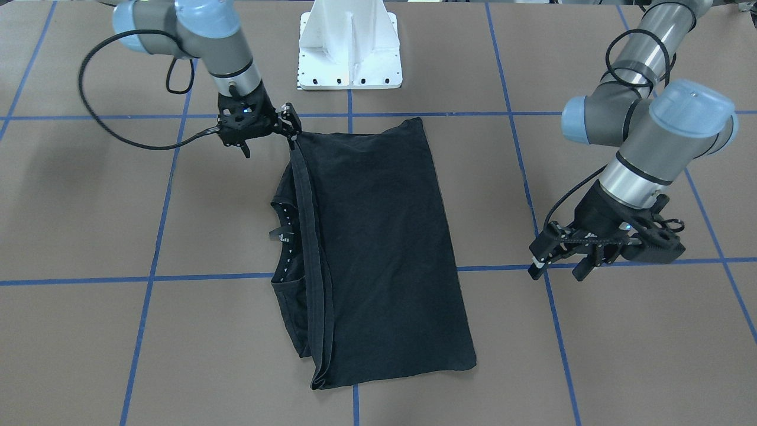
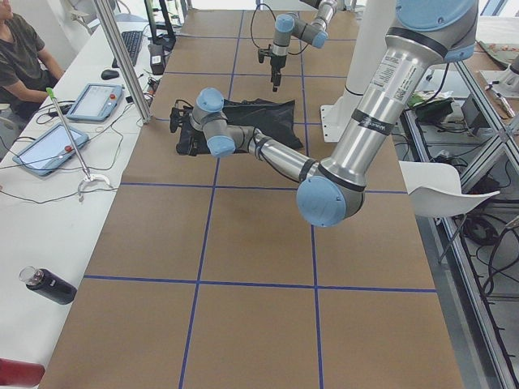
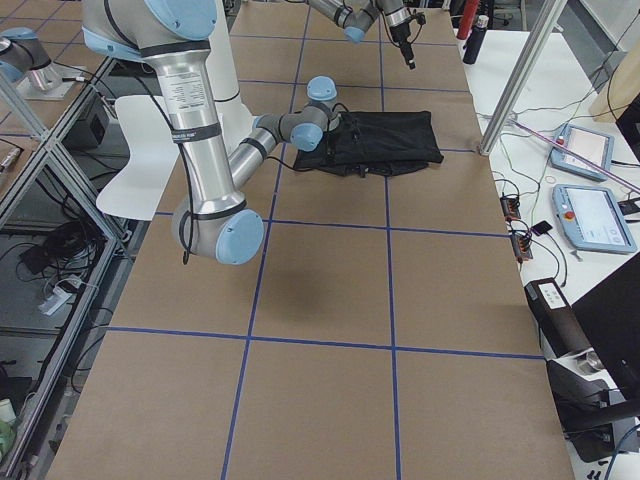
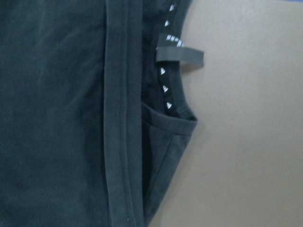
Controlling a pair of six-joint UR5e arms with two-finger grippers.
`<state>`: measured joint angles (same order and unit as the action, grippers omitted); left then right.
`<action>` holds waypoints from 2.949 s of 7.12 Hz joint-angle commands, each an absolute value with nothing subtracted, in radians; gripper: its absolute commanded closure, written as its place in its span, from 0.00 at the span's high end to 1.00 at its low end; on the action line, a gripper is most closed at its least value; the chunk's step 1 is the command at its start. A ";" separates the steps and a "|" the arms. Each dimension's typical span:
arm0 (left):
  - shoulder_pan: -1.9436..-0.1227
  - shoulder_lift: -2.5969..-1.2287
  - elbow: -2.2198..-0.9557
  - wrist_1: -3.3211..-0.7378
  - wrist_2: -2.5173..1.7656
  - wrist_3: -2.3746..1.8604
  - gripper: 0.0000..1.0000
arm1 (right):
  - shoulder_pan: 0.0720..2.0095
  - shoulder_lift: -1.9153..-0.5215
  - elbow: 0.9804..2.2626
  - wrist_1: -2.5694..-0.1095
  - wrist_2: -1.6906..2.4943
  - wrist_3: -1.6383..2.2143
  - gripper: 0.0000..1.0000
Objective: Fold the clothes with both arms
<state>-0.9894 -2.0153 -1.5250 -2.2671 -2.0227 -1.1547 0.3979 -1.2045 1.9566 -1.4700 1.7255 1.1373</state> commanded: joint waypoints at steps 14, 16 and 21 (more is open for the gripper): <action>-0.983 -1.985 -1.554 -2.241 -2.017 -1.144 1.00 | 0.299 -1.167 1.853 -1.537 1.597 1.000 1.00; -0.982 -1.985 -1.555 -2.241 -2.017 -1.144 1.00 | 0.333 -1.175 1.855 -1.537 1.620 0.989 1.00; -0.982 -1.985 -1.557 -2.241 -2.019 -1.151 1.00 | 0.373 -1.221 1.874 -1.534 1.643 0.963 1.00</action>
